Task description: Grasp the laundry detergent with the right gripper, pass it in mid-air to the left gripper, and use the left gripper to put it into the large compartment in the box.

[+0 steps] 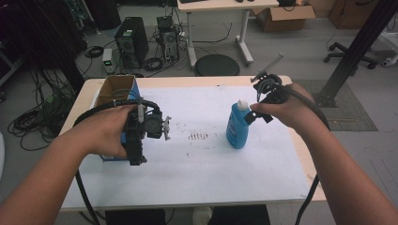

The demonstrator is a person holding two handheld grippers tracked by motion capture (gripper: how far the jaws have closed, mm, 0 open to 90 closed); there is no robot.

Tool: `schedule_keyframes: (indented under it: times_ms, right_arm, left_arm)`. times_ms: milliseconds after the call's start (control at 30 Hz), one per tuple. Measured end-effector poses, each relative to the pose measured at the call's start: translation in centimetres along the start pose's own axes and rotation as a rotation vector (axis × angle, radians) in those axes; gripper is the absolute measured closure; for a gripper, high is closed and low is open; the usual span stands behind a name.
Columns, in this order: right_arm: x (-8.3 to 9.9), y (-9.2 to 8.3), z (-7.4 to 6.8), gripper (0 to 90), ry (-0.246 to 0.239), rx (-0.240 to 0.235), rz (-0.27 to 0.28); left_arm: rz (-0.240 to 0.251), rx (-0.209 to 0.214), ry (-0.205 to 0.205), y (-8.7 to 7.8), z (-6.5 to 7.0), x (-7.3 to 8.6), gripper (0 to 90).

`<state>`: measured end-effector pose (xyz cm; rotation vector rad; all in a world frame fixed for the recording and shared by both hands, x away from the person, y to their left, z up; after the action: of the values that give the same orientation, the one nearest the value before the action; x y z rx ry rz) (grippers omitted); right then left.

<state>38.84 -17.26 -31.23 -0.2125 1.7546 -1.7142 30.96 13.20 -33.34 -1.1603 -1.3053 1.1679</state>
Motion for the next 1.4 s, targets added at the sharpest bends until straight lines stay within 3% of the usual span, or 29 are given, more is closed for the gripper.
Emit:
schedule_keyframes:
  times_ms: [233,600,1400]
  right_arm:
    - [1.9,0.5,0.1,4.4,0.012,-0.019,-0.011]
    - [4.5,3.0,-0.1,4.3,0.047,-0.046,-0.004]
    - [5.4,7.9,-1.5,4.8,0.074,-0.052,0.129]
  left_arm:
    - [-0.019,0.009,0.004,1.3,0.5,0.1,0.2]
    - [-0.023,0.021,0.012,1.7,1.1,0.1,0.2]
    - [-0.016,0.053,0.042,2.2,2.3,0.1,0.2]
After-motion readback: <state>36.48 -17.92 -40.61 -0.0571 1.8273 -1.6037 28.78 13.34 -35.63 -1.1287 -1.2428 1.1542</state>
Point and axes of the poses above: each handheld gripper's, and its own axes: y roughly forward along the jaws, x roughly out of its underside, z roughly to its right, the point moved 9 cm from there along y, roughly forward along the jaws, and after that the axes turned 7 degrees about x, right-handed, at the moved point
